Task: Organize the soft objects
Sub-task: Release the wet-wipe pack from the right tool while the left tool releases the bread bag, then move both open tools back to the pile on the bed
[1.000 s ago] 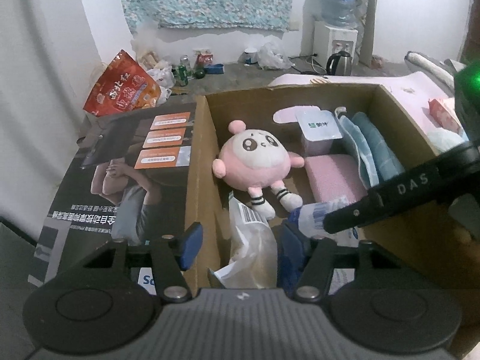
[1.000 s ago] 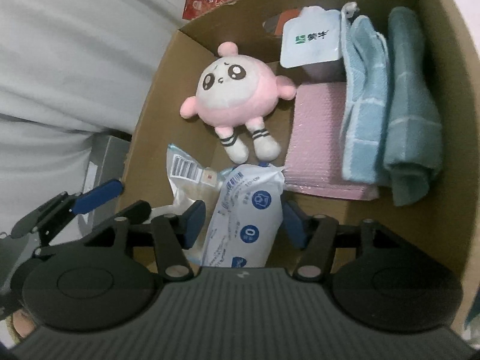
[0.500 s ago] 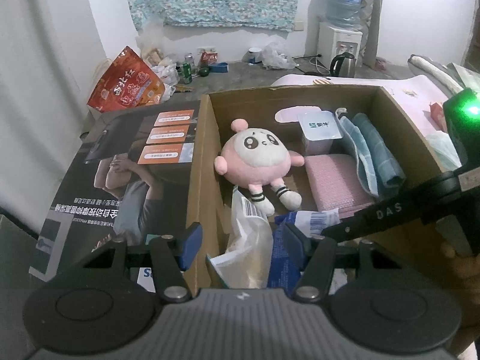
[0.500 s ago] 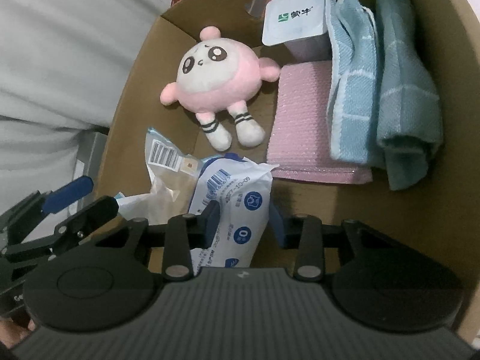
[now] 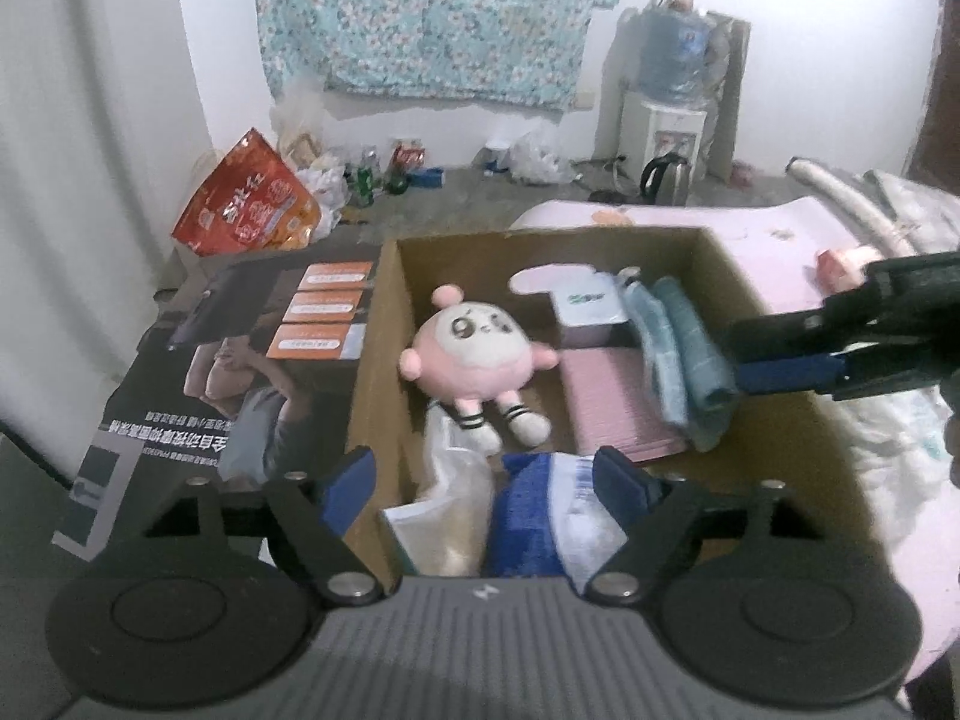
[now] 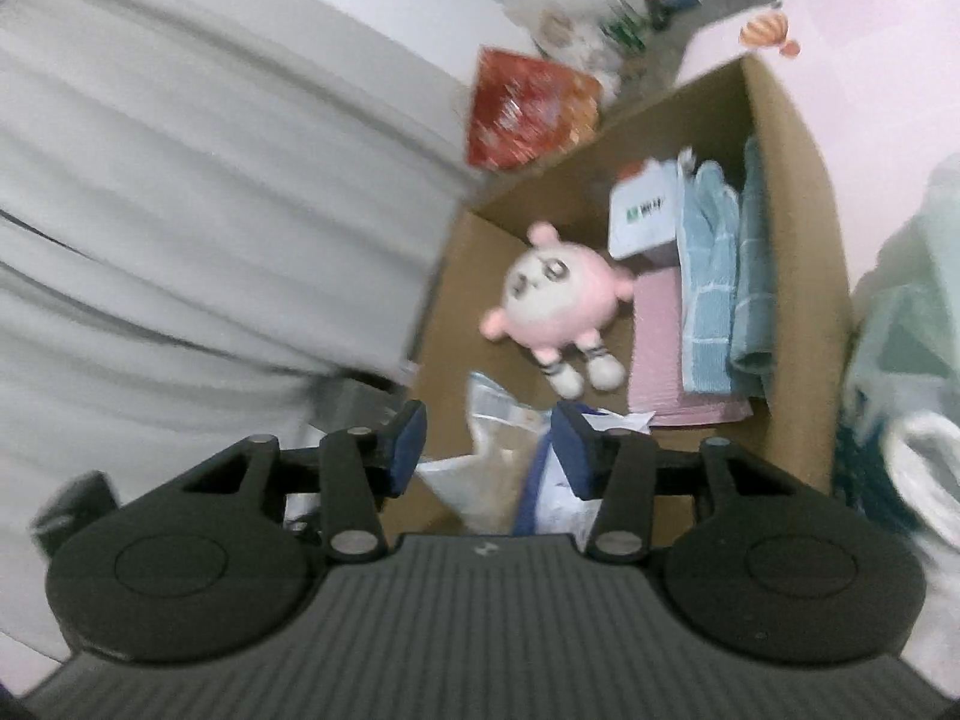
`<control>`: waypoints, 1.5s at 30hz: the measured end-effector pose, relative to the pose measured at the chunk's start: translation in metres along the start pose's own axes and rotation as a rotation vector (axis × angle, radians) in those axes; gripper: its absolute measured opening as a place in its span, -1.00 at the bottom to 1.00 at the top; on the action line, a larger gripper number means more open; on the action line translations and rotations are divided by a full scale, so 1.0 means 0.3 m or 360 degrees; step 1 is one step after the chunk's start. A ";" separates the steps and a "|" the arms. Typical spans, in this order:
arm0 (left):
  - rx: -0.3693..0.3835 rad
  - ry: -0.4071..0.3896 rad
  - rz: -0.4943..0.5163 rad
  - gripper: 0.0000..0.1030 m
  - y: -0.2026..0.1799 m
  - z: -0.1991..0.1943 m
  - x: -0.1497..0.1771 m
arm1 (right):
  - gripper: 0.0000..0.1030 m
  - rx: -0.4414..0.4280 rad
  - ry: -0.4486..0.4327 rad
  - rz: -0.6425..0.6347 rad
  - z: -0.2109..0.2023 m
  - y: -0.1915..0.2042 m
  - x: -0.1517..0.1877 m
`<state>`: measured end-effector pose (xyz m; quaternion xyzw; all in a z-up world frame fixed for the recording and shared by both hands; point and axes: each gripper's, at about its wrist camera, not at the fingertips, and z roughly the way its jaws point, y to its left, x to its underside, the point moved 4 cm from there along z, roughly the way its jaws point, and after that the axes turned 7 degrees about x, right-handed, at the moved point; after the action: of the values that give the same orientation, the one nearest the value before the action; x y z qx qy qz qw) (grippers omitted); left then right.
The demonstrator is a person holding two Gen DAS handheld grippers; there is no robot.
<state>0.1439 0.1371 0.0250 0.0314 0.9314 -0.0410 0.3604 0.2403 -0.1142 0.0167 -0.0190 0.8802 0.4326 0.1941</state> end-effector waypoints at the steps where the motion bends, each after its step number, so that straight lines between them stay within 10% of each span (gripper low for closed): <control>1: 0.0016 -0.0015 0.0001 0.62 -0.016 -0.018 0.002 | -0.06 -0.0041 -0.0033 0.0020 -0.050 -0.014 0.012; 16: 0.0448 -0.0200 0.0122 0.88 -0.477 -0.164 0.124 | 0.35 -0.0050 -0.0449 0.0429 -0.611 -0.483 0.396; 27: 0.0674 -0.0084 0.0334 0.90 -0.915 -0.025 0.209 | 0.38 0.0100 -0.0672 0.0629 -0.827 -0.725 0.575; 45: 0.0652 -0.0067 0.0594 0.89 -1.271 0.195 0.104 | 0.38 0.0346 -0.0830 0.0569 -1.012 -0.909 0.561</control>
<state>0.1264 -0.2470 -0.0186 0.2737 0.8740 -0.1622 0.3672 0.0410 -0.4955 -0.0821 0.2680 0.8313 0.3535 0.3348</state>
